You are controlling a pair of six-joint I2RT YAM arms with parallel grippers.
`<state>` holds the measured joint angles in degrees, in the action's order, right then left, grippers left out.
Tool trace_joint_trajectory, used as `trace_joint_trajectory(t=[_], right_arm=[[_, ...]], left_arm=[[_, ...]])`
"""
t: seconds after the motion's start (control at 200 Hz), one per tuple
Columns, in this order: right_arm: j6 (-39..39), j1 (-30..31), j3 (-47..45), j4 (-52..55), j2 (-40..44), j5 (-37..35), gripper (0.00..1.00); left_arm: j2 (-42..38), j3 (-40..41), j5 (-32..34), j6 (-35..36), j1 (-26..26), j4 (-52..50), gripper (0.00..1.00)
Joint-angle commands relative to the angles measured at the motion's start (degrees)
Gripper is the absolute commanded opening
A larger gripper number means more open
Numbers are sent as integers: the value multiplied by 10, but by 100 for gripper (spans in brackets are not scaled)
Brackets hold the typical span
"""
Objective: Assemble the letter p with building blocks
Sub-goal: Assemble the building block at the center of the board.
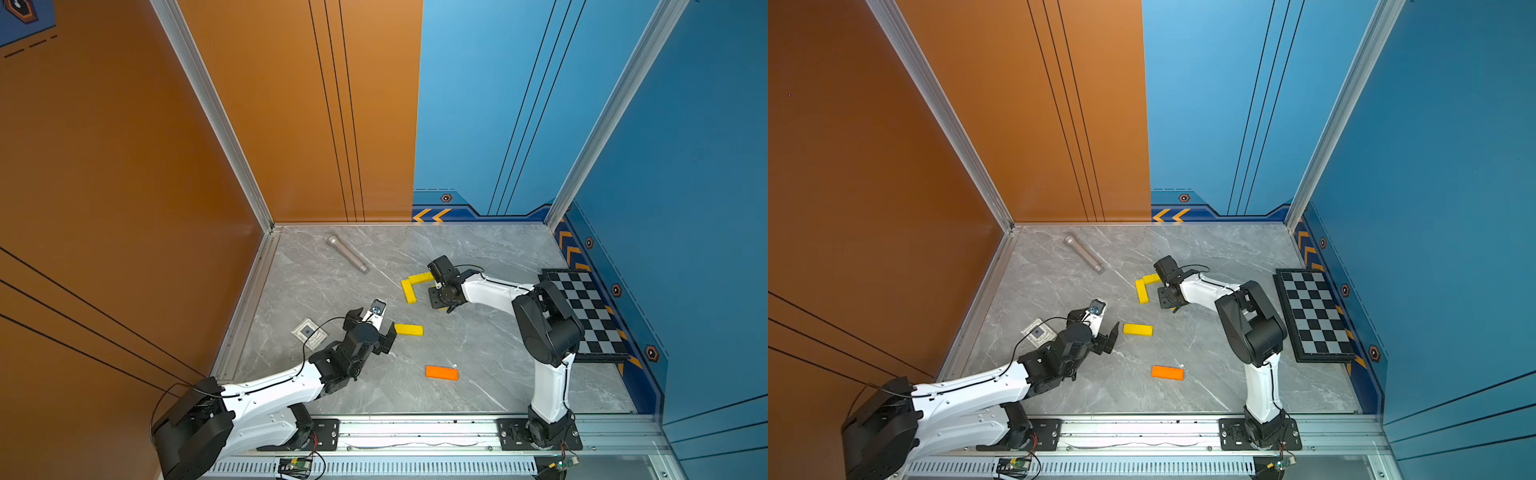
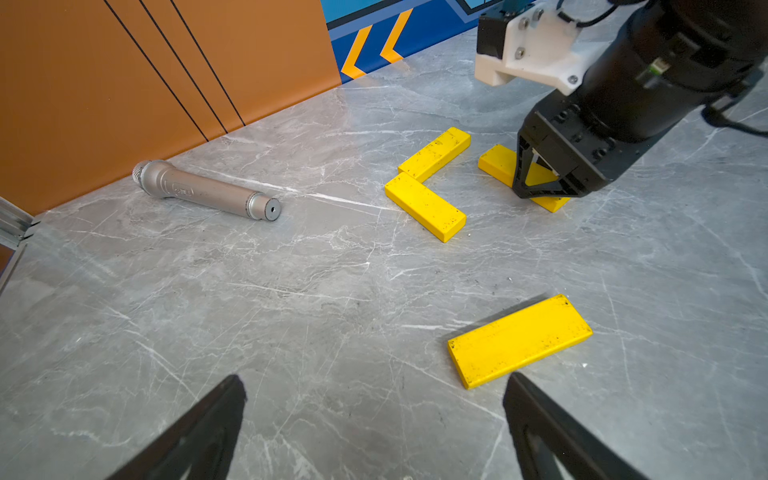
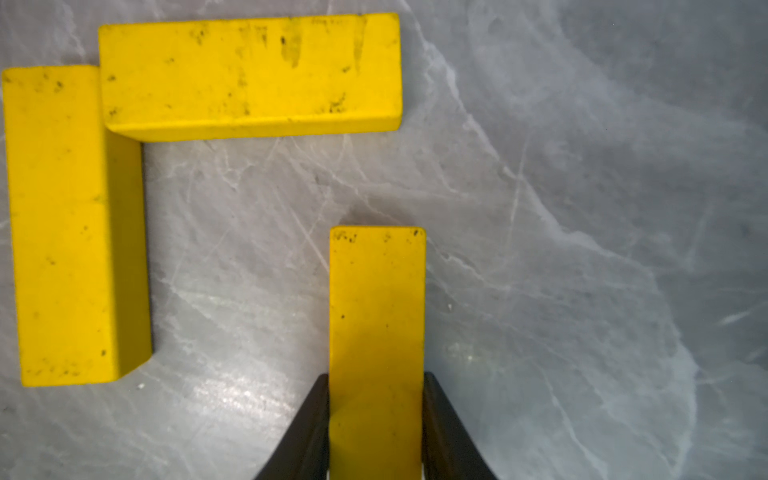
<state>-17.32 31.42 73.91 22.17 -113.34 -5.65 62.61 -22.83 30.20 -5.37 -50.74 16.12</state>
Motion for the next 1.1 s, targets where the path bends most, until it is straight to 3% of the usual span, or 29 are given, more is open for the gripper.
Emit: trace_joint_trajectory(t=[0.0, 1.091], right_arm=[[12, -7, 14, 2, -24, 12, 35], [37, -22, 54, 19, -51, 17, 35]], left_arm=[[3, -5, 0, 7, -1, 5, 99], [18, -9, -6, 3, 3, 5, 99]])
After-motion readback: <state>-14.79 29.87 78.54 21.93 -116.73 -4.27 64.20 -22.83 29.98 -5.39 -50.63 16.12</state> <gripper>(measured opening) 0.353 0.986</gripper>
